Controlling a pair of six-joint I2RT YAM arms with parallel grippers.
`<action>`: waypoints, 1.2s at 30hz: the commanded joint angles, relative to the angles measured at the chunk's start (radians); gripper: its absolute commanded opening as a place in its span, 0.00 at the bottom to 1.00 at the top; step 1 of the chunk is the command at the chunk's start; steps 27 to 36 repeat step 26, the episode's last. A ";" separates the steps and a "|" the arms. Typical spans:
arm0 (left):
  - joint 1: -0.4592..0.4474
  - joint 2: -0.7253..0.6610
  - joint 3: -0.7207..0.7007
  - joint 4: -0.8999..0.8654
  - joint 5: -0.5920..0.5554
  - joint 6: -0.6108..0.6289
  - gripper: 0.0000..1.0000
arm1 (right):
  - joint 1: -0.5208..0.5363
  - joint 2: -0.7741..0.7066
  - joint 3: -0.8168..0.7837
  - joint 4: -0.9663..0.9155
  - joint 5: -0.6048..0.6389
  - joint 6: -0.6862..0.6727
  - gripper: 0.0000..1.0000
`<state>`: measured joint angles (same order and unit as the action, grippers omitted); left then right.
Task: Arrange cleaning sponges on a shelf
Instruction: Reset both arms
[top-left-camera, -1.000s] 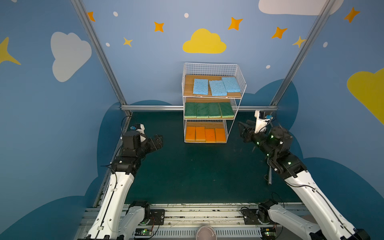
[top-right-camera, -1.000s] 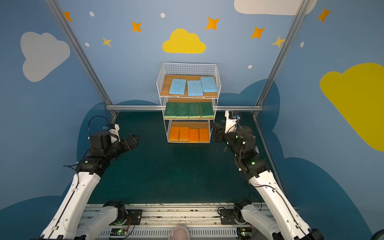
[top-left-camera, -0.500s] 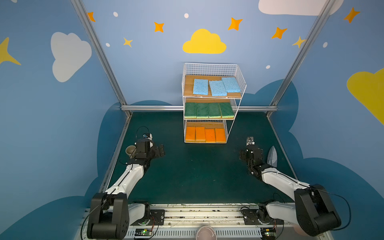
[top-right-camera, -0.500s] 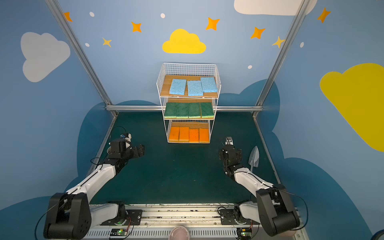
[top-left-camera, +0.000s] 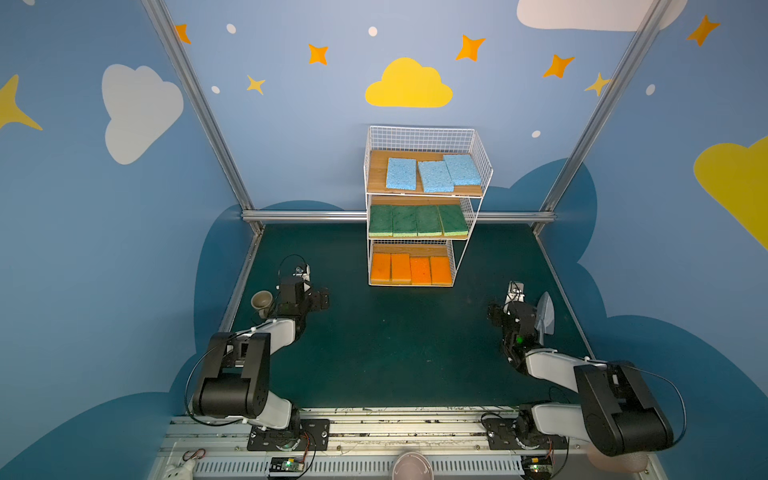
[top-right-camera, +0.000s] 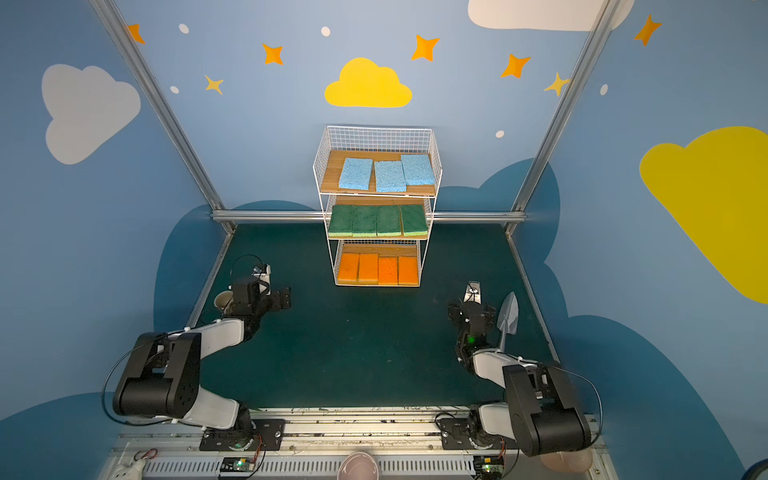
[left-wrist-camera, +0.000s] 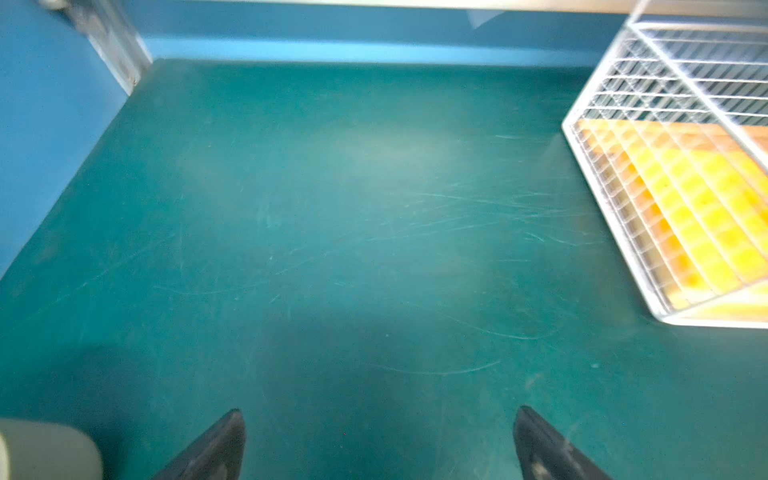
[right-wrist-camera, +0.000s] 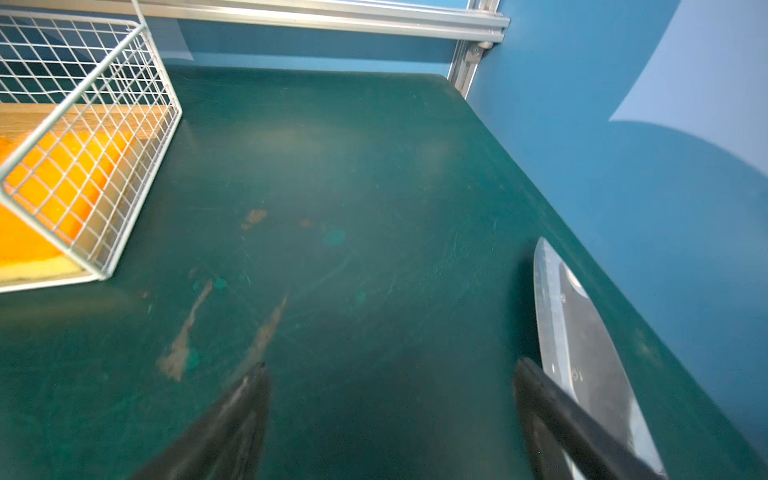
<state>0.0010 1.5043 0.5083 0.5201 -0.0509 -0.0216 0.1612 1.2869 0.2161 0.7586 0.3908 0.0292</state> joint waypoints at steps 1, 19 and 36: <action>0.010 0.000 -0.027 0.119 0.059 0.036 1.00 | -0.041 0.025 -0.011 0.149 -0.167 0.022 0.90; 0.026 0.018 -0.084 0.229 0.080 0.035 1.00 | -0.088 0.153 0.288 -0.289 -0.145 0.100 0.92; 0.026 0.017 -0.085 0.223 0.080 0.035 1.00 | -0.094 0.156 0.298 -0.301 -0.155 0.101 0.92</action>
